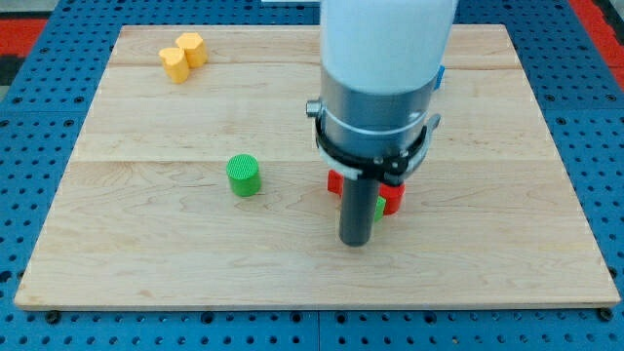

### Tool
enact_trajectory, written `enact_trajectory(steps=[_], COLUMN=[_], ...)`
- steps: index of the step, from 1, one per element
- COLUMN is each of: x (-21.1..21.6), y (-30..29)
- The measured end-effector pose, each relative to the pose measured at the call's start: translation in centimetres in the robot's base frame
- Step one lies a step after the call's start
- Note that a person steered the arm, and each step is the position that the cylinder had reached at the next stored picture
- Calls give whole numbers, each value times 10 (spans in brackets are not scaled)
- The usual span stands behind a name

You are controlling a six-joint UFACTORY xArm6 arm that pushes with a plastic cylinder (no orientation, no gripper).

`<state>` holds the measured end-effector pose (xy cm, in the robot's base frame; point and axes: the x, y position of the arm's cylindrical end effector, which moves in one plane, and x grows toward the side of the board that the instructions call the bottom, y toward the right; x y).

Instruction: Separate green star from the red blocks

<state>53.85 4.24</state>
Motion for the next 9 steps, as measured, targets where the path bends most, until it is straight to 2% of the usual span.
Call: enact_trajectory(steps=[2, 3, 5, 6, 7, 8, 9], x=[-57, -69, -25, -15, -49, -65, -40], y=[-56, -40, 2, 28, 14, 18, 37])
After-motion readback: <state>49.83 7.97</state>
